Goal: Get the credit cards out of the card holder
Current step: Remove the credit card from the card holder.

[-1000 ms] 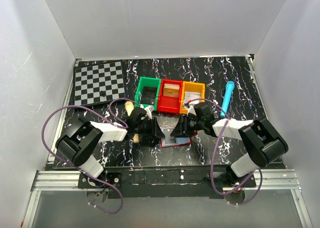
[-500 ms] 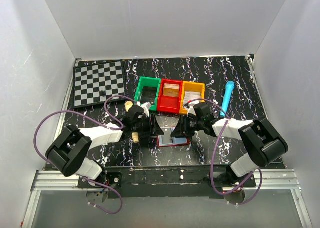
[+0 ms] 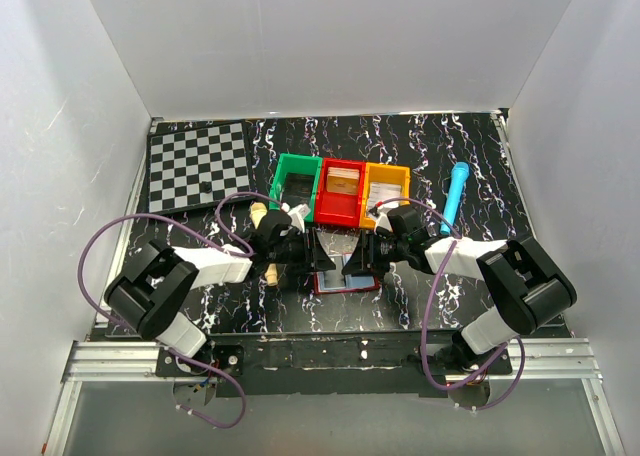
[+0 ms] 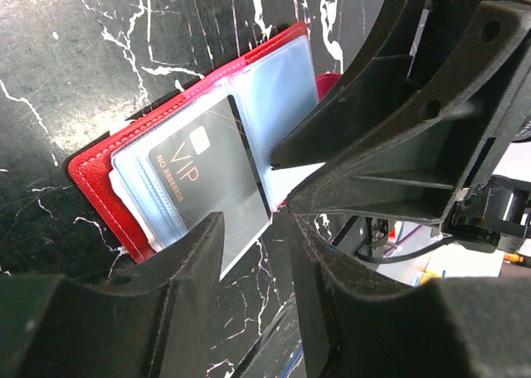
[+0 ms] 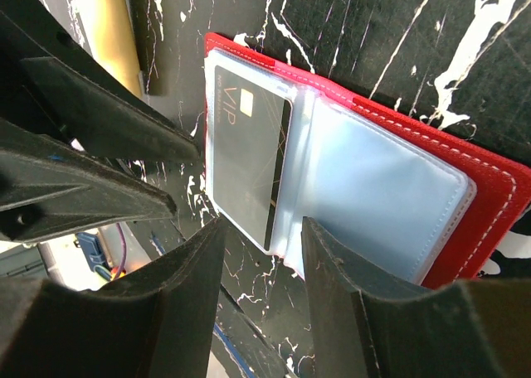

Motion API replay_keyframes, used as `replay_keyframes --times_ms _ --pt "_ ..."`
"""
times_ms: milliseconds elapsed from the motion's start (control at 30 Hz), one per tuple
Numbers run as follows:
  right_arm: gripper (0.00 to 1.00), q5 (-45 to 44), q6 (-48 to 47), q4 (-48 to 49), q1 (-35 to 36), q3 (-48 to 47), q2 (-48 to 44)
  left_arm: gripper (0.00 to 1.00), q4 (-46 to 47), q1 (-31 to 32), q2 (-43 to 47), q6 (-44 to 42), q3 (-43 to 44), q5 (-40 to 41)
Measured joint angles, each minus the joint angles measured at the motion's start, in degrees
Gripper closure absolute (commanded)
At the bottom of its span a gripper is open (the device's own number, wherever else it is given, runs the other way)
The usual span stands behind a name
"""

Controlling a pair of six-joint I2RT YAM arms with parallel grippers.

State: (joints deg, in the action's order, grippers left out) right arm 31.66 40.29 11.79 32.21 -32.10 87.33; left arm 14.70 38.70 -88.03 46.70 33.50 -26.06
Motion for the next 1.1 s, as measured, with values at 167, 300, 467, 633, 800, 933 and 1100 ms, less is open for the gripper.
replay_keyframes --times_ms 167,300,467,633,800,933,1100 --pt "0.5 0.0 0.02 -0.02 0.0 0.0 0.0 0.67 0.31 0.0 -2.05 0.02 0.02 -0.22" --pt "0.5 0.0 0.04 -0.02 0.0 0.0 0.0 0.68 -0.24 0.0 -2.62 -0.04 0.02 -0.09" --pt "0.49 0.0 0.13 -0.02 0.0 0.0 -0.13 0.69 -0.59 0.0 -2.62 -0.22 0.07 0.07" --pt "0.49 0.02 0.66 0.0 0.0 0.0 -1.16 0.69 -0.94 0.0 -2.62 -0.37 0.13 0.52" --pt "0.49 0.13 1.42 0.15 0.0 -0.11 -2.01 0.69 -0.94 0.0 -2.62 -0.37 0.13 0.9" --pt "0.49 0.48 1.66 0.35 0.0 -0.13 -1.99 0.7 -0.92 0.0 -2.64 -0.37 0.13 1.03" --pt "0.49 1.4 2.23 1.22 0.0 -0.15 -1.75 0.69 -0.9 0.0 -2.64 -0.37 0.11 1.05"
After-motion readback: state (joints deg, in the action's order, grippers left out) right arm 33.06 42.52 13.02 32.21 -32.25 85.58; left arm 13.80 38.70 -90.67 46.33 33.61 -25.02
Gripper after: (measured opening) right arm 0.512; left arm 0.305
